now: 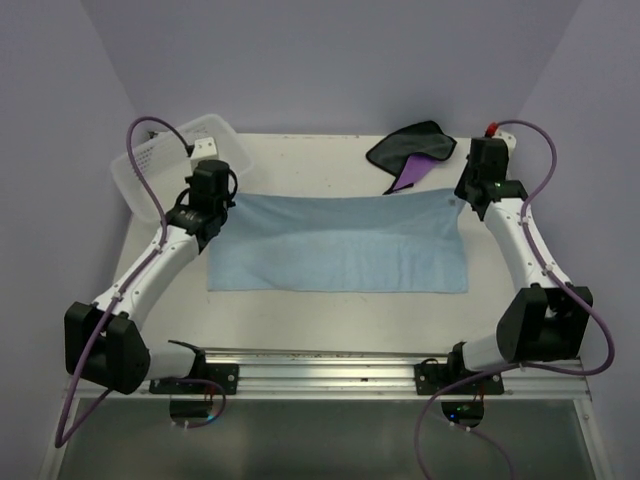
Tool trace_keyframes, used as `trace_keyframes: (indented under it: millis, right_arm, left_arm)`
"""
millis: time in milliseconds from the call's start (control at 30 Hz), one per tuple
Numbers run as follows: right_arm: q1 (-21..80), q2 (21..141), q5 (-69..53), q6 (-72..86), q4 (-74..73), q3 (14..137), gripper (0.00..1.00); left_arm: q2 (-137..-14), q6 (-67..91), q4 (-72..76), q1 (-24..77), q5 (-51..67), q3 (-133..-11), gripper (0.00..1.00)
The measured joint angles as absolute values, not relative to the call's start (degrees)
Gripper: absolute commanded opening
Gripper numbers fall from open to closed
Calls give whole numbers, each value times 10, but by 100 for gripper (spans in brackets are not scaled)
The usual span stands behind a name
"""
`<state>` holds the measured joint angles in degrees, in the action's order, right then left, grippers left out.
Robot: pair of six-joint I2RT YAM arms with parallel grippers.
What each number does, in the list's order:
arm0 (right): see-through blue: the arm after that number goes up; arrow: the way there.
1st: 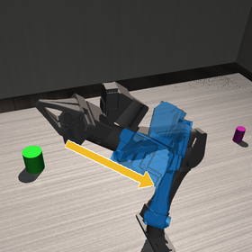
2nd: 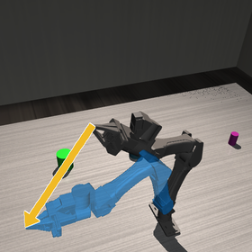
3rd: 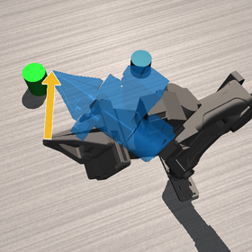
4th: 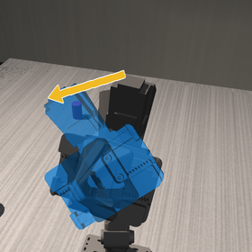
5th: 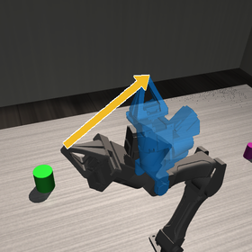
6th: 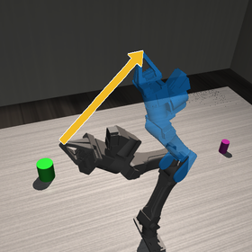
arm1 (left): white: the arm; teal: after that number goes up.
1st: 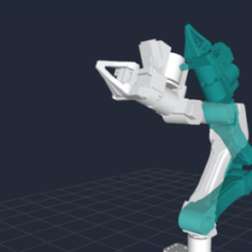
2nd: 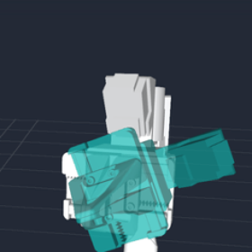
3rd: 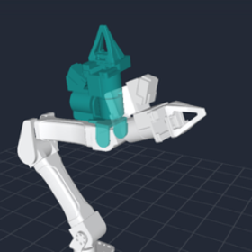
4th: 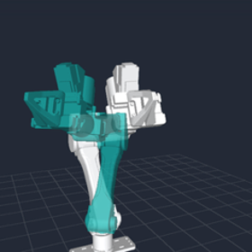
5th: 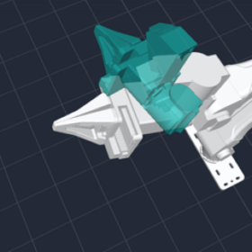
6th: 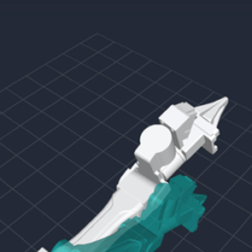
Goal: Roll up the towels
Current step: Flatten the towel, then fold the towel
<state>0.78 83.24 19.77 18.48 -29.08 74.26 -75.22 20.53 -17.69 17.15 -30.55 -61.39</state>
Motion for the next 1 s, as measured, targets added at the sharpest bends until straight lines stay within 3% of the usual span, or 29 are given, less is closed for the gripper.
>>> trace_keyframes:
  millis: [167, 333, 533, 1000]
  right_arm:
    - [7, 801, 180, 175, -271, 660, 0]
    - [7, 740, 166, 157, -243, 579, 11]
    - [7, 703, 163, 145, -226, 542, 14]
    - [7, 638, 157, 157, -231, 473, 8]
  left_arm:
    - [-726, 215, -171, 171, -291, -550, 0]
    - [-674, 224, -166, 171, -281, -491, 0]
    - [-636, 237, -153, 171, -271, -449, 0]
    - [-579, 281, -150, 171, -257, -409, 0]
